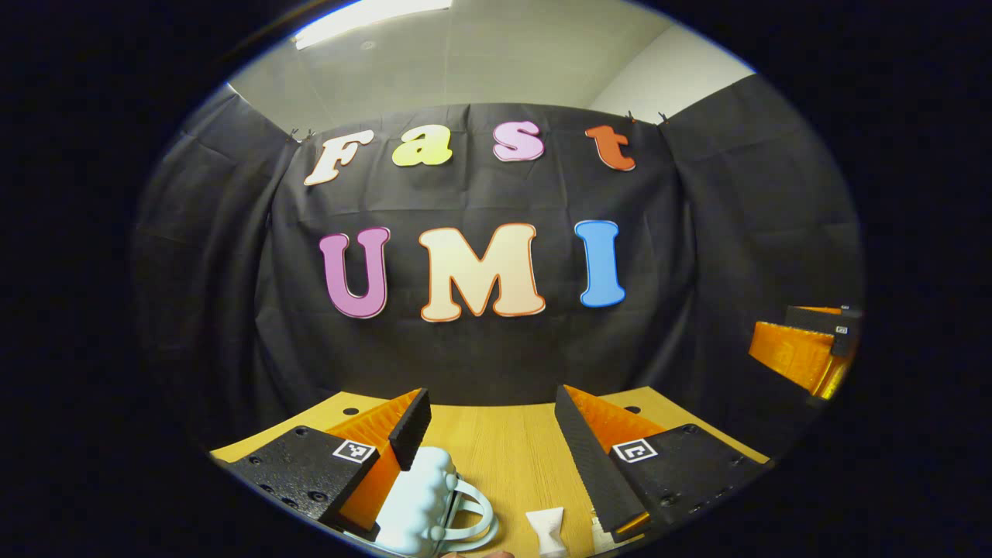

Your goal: First open the suitcase, pack the skin care products into it, and then close the suitcase.

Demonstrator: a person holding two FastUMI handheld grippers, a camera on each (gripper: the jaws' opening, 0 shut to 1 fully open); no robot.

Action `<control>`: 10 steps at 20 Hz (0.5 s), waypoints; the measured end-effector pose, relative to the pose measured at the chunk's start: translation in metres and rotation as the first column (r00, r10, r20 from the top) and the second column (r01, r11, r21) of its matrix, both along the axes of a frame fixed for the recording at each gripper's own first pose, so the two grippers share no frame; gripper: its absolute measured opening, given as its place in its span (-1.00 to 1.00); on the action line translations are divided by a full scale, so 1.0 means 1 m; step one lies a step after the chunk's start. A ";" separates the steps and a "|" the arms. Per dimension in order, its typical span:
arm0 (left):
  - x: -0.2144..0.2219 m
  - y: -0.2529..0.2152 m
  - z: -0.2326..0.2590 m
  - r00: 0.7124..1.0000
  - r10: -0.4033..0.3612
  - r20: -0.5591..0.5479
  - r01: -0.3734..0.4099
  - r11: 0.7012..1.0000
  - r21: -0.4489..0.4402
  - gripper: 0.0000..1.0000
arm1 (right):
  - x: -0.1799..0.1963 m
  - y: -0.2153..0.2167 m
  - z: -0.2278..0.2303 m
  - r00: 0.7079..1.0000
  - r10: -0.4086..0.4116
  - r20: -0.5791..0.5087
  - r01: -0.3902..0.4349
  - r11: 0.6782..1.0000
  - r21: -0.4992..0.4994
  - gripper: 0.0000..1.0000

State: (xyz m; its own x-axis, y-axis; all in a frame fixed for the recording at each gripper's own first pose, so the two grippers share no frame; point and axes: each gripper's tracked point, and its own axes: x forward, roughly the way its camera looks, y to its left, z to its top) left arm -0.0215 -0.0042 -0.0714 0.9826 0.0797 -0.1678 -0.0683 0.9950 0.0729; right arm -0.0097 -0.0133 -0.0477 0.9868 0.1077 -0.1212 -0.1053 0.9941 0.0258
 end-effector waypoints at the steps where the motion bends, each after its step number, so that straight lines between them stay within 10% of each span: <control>1: 0.000 -0.004 -0.014 0.999 0.002 -0.041 -0.002 1.000 0.008 0.89 | 0.000 -0.004 -0.005 1.000 0.017 -0.010 -0.017 1.000 0.001 0.97; 10: -0.023 0.012 -0.162 0.882 0.071 -0.466 -0.051 0.997 0.054 0.91 | 0.009 -0.030 -0.044 0.993 -0.009 -0.120 0.010 1.000 0.013 0.96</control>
State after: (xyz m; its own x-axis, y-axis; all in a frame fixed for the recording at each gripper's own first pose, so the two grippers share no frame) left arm -0.0441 0.0076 -0.2337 0.7842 0.1528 -0.6013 -0.0771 0.9857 0.1499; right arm -0.0002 -0.0431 -0.0920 0.9662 0.1007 -0.2372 -0.0912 0.9945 0.0509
